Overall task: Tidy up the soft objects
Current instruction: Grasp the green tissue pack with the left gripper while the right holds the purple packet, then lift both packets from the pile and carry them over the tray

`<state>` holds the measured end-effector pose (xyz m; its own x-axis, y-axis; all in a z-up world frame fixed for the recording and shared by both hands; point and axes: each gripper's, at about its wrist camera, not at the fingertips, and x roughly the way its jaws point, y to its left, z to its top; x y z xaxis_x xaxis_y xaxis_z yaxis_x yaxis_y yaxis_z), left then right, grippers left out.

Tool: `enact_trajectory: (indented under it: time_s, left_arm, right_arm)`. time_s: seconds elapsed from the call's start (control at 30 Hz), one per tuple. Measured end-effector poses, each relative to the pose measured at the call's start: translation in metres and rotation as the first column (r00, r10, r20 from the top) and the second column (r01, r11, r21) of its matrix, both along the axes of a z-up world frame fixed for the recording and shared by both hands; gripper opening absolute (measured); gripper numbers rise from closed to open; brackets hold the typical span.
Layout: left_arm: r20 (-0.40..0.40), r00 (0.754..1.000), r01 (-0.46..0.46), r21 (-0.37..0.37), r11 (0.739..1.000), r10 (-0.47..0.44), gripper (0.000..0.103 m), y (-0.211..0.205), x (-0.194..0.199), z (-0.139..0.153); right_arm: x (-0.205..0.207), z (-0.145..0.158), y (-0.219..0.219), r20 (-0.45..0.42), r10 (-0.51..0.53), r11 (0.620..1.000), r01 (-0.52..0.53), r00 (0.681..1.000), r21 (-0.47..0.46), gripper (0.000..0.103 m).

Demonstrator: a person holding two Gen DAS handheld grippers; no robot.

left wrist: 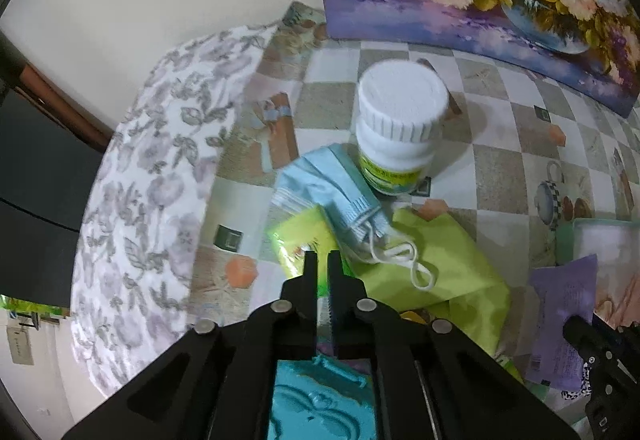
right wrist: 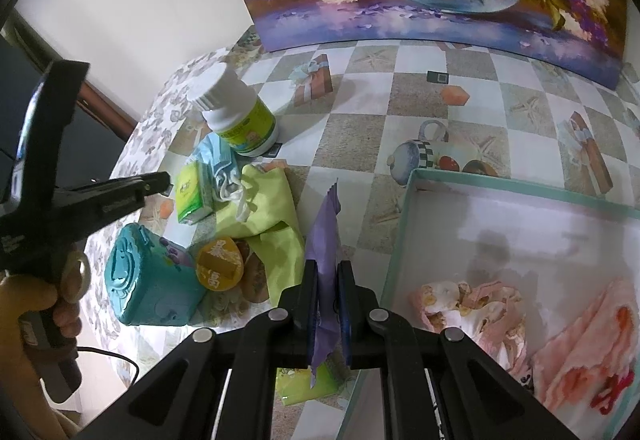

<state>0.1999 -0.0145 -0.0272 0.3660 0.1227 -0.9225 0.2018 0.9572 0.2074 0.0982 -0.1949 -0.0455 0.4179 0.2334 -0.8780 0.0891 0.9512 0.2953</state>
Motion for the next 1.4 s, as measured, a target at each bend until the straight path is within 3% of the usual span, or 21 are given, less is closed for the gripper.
enact_trajectory:
  time_s: [0.07,0.13,0.3,0.47,0.53,0.83,1.1,1.27,1.4]
  left_arm:
    - [0.003,1.0,0.017,0.01,1.0,-0.017,0.039,0.0,0.002,0.003]
    - [-0.007,1.0,0.023,0.028,0.999,-0.023,0.053,0.003,0.008,0.001]
    - [-0.11,0.994,-0.014,0.014,1.0,0.015,0.054,0.025,0.026,-0.015]
    - [-0.257,0.963,-0.107,-0.103,0.989,0.078,0.055,0.044,0.047,-0.033]
    - [-0.301,0.948,-0.143,-0.104,0.984,0.106,0.055,0.048,0.053,-0.043]
    - [-0.363,0.927,-0.141,-0.117,0.983,0.089,0.055,0.039,0.068,-0.061]
    - [-0.401,0.908,-0.155,-0.059,0.986,0.118,0.055,0.029,0.075,-0.081]
    - [-0.39,0.91,-0.191,-0.085,0.978,0.144,0.053,0.034,0.072,-0.081]
    - [-0.336,0.932,-0.184,-0.111,0.977,0.138,0.052,0.035,0.067,-0.061]
  right_arm:
    - [-0.001,0.0,-0.002,-0.002,-0.007,1.0,0.007,1.0,0.01,0.01]
    - [-0.001,0.0,-0.005,0.001,-0.013,1.0,0.013,1.0,0.015,0.01]
    - [-0.002,0.003,-0.011,0.011,-0.031,0.999,0.03,0.999,0.036,0.01]
    - [-0.002,0.004,-0.016,0.011,-0.045,0.998,0.045,0.999,0.048,0.01]
    - [-0.002,0.002,-0.019,0.008,-0.051,0.997,0.05,0.999,0.053,0.01]
    - [-0.001,-0.002,-0.023,-0.003,-0.059,0.997,0.059,0.998,0.059,0.01]
    - [-0.002,-0.002,-0.023,0.0,-0.059,0.996,0.059,0.998,0.062,0.01]
    - [-0.002,0.0,-0.024,0.003,-0.063,0.996,0.062,0.998,0.068,0.01]
    - [-0.005,0.006,-0.025,0.016,-0.066,0.995,0.065,0.998,0.081,0.01]
